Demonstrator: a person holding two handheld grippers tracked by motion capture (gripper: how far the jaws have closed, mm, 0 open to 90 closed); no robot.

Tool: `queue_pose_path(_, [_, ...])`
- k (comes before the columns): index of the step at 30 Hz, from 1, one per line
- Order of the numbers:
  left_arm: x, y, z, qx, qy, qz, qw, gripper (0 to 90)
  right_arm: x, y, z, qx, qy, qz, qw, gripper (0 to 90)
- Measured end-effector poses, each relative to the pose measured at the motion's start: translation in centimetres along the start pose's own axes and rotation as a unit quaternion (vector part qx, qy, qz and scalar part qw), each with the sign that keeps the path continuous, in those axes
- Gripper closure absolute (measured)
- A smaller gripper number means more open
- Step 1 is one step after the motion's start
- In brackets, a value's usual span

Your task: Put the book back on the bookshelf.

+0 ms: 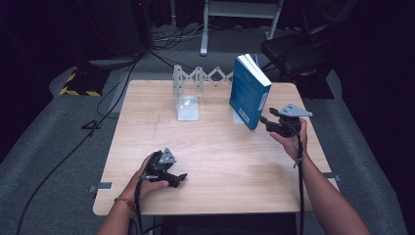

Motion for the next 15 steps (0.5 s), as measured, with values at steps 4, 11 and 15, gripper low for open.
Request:
queue_pose_path(4, [0.0, 0.0, 0.0, 0.000, 0.000, 0.000, 1.0000, 13.7, -0.3, 1.0, -0.2, 0.014, 0.009, -0.012, 0.9998, 40.7])
queue_pose_path(11, [0.0, 0.0, 0.0, 0.001, 0.000, 0.000, 1.0000, 13.7, -1.0, 2.9, -0.8, 0.040, 0.034, -0.045, 0.9976, 37.1])
queue_pose_path(15, [0.0, 0.0, 0.0, 0.001, 0.001, 0.000, 1.0000, 13.7, -1.5, 3.6, -1.1, 0.046, 0.046, -0.061, 0.9960, 33.3])
Point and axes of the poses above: each handheld gripper's, and its own axes: y roughly backward along the jaws, x roughly out of its top, z roughly to its right, the point moved 10 cm from there along -y, roughly forward along the jaws, and after that the axes turned 7 degrees about x, right-handed, at the moved point
